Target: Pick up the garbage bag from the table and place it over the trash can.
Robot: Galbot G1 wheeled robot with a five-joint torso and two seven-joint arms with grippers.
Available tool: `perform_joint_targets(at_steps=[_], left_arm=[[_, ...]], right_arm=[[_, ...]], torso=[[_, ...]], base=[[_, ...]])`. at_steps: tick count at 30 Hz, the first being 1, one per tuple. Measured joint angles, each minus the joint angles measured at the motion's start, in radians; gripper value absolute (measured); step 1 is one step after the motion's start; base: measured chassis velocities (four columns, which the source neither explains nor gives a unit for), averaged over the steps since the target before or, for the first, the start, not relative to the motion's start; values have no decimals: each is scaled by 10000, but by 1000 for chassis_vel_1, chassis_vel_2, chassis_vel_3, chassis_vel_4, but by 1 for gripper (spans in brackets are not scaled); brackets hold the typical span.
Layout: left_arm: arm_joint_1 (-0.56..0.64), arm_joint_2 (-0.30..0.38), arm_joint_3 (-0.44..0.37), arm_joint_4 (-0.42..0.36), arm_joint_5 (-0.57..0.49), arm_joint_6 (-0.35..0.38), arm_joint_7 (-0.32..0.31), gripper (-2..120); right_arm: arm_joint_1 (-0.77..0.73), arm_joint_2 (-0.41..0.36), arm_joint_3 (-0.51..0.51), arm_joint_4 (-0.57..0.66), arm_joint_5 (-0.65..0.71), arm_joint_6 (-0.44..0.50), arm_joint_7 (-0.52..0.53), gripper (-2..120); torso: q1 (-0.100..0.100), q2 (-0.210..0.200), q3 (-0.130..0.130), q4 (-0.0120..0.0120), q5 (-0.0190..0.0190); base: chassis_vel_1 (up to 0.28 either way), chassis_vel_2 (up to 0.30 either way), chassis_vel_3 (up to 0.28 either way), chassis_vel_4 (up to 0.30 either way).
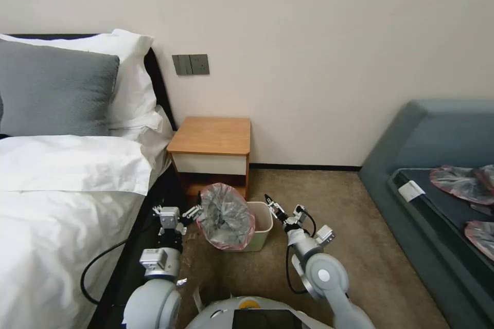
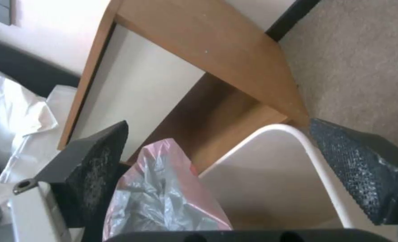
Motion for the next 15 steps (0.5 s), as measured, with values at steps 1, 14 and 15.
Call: perform_joint_targets(at_steps=[1,14,15], left_arm=[[-27,60,115,181,69,38,8,100],[-1168,205,1904,1770,-56,962,-461,72],[-1168,205,1904,1770,-56,962,-461,72]], right_arm=[[12,32,-4,-36,0,-2,2,100],[81,131,66,-360,-60,-4,33,100],[81,131,66,-360,-60,-4,33,100]], torso=[[1,0,0,0,0],[0,0,0,0,-1],[0,0,0,0,-1]], base=[[0,0,0,0],[0,0,0,0],[0,0,0,0]])
